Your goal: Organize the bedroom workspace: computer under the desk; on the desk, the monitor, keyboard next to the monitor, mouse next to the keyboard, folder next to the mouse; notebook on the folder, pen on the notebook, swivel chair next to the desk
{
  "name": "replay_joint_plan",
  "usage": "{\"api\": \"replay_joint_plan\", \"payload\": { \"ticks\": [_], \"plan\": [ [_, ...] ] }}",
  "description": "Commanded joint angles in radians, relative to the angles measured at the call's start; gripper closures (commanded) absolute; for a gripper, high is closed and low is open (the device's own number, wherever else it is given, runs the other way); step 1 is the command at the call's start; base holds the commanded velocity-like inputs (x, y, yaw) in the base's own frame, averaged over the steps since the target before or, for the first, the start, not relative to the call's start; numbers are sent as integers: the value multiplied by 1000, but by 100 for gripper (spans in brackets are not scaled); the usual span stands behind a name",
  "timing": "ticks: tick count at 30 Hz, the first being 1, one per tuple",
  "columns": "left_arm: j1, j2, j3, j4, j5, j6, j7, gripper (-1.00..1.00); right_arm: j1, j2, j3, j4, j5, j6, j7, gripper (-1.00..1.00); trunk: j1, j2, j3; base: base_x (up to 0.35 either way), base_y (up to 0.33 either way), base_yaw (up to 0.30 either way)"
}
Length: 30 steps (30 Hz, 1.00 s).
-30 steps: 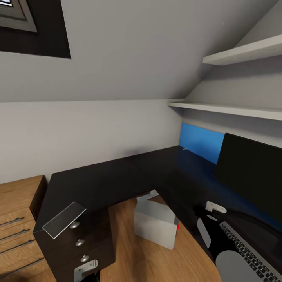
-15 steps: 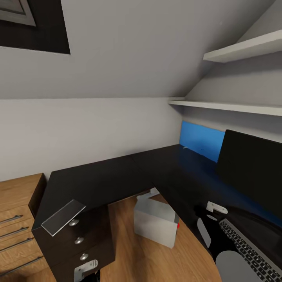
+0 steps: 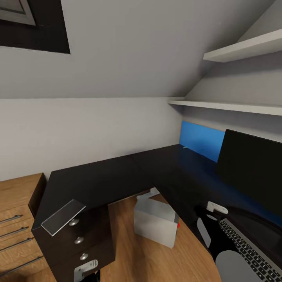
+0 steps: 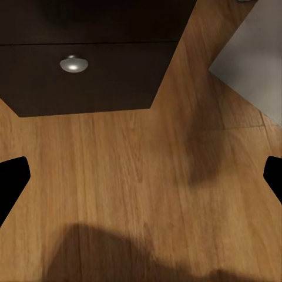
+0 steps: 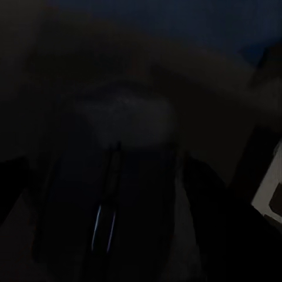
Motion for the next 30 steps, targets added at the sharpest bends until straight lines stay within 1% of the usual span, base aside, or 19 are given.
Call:
{"api": "replay_joint_plan", "payload": {
  "ticks": [1,16,19,20,21,22,25,26,27,28,29,30],
  "plan": [
    [0,0,-2,-2,10,3,8,-100,0,0,-2,-2,-7,3,-3,-100,0,-1,-1,0,0,0],
    [0,0,-2,-1,10,5,6,-100,0,-1,1,-6,-6,-9,-3,-100,0,-1,-1,0,0,0],
    [0,1,-2,0,9,5,6,-100,0,4,1,-38,-6,-6,-5,-100,0,-1,-1,0,0,0],
    [0,2,-2,2,9,6,7,-100,0,9,1,-59,-7,-2,-5,-100,0,-1,-1,0,0,0],
    [0,3,-2,4,9,5,7,-100,1,23,1,-87,-7,5,-5,-100,0,-1,-1,0,0,22],
    [0,3,-2,4,9,5,7,-100,2,30,1,-94,-7,8,-6,-100,0,-1,-1,0,0,47],
    [0,4,-2,6,10,6,6,-100,7,71,3,-120,-4,15,-12,-100,0,-1,-1,0,0,167],
    [0,3,-2,11,10,7,7,-100,9,81,6,-121,-4,16,-15,-100,0,-1,-1,0,0,236],
    [0,3,-2,15,10,7,7,-100,10,86,9,-122,-3,16,-16,-100,0,-1,-1,0,0,245],
    [0,3,-2,29,10,7,7,-100,11,94,18,-123,-3,16,-18,-100,0,-1,-1,0,0,257],
    [0,3,-1,60,8,6,7,-100,16,103,48,-124,-3,17,-20,-100,0,-1,-1,0,0,271],
    [0,4,-1,72,7,5,6,-100,23,107,75,-123,-3,17,-21,-100,0,-1,-1,0,0,276]
  ]
}}
